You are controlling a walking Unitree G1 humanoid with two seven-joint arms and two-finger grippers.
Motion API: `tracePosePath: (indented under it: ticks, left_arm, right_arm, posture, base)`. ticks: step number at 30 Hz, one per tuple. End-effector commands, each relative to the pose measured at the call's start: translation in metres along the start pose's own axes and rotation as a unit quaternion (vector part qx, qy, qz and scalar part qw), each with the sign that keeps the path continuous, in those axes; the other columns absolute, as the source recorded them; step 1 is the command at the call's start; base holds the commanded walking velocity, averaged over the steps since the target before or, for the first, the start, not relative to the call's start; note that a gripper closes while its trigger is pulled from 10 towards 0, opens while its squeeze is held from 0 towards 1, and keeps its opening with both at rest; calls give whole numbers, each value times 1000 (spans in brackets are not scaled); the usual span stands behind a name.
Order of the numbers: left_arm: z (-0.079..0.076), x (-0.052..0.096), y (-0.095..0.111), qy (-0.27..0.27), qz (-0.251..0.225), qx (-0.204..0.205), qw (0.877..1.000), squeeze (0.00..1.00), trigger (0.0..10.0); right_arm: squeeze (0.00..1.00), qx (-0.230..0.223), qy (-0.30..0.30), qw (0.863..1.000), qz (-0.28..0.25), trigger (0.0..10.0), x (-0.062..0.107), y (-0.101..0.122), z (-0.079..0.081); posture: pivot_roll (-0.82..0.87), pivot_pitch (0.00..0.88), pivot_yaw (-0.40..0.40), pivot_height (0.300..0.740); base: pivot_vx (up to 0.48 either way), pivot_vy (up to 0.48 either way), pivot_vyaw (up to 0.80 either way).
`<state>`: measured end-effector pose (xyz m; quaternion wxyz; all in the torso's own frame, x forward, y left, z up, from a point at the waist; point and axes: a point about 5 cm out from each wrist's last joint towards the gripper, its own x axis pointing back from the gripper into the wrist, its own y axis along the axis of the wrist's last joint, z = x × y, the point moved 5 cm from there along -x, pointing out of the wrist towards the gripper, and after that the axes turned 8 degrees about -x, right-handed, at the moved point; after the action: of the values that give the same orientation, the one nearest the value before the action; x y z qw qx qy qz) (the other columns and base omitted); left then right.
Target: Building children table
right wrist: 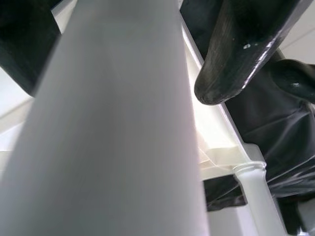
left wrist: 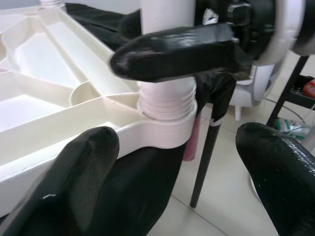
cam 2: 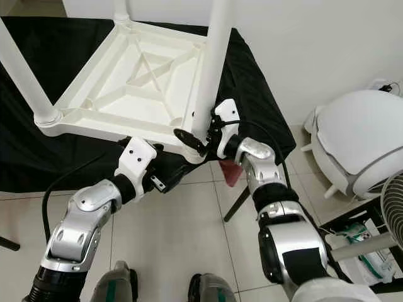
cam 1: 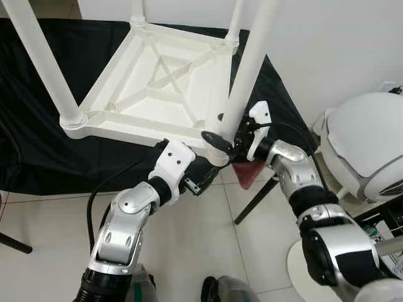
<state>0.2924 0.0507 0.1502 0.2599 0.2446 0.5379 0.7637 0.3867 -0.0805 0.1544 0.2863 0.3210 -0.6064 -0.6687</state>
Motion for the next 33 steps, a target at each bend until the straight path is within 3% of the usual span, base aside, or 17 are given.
tracePosePath:
  ticks: [1, 9, 11, 15, 17, 19, 21, 22, 24, 26, 30, 33]
  left_arm:
    - [21, 5, -4, 109, 12, -2, 994, 0, 10000]
    - [26, 17, -10, 140, 12, -2, 990, 0, 10000]
    - [29, 24, -16, 166, 12, 16, 986, 0, 10000]
    - [33, 30, -24, 189, 21, 23, 982, 0, 10000]
    - [40, 37, -30, 222, 24, 34, 974, 0, 10000]
    - [40, 37, -30, 222, 24, 34, 974, 0, 10000]
    - [45, 45, -35, 243, 20, 56, 968, 0, 10000]
    - [45, 45, -35, 243, 20, 56, 968, 0, 10000]
    - [53, 60, -48, 272, 27, 63, 960, 0, 10000]
    - [57, 72, -59, 301, 27, 68, 951, 0, 10000]
    - [55, 83, -62, 330, 7, 82, 940, 0, 10000]
    - [48, 88, -52, 343, -30, 108, 933, 0, 10000]
  right_arm:
    - [0, -1, -23, 999, -24, 10000, 7, 0, 2]
    - [0, -4, -61, 996, -72, 10000, 31, -1, 18]
    - [0, 7, -106, 990, -94, 10000, 47, -1, 22]
    - [0, 16, -145, 983, -110, 10000, 59, 0, 23]
    - [0, 32, -193, 974, -116, 10000, 72, 1, 18]
    - [0, 32, -193, 974, -116, 10000, 72, 1, 18]
    - [0, 38, -251, 961, -111, 10000, 87, -1, 9]
    - [0, 38, -251, 961, -111, 10000, 87, -1, 9]
    - [0, 40, -323, 939, -108, 10000, 106, -6, -3]
    - [0, 42, -363, 925, -102, 10000, 117, -11, -4]
    - [0, 27, -378, 921, -94, 10000, 121, -20, 1]
    - [0, 28, -376, 922, -87, 10000, 125, -26, 10]
  posture:
    - [58, 12, -94, 740]
    - [45, 21, -86, 740]
    - [40, 26, -80, 740]
    - [34, 25, -75, 740]
    - [24, 25, -66, 740]
    - [24, 25, -66, 740]
    - [26, 19, -68, 740]
    - [26, 19, -68, 740]
    - [29, 8, -66, 740]
    - [29, 1, -62, 740]
    - [29, 0, -60, 740]
    - [28, 0, -54, 740]
  base:
    - [0, 0, 0]
    - [0, 0, 0]
    - [0, 0, 0]
    - [0, 0, 0]
    - [0, 0, 0]
    - [0, 0, 0]
    - [0, 0, 0]
    - [0, 0, 0]
    - [0, 0, 0]
    - [0, 0, 0]
    - [0, 0, 0]
    - [0, 0, 0]
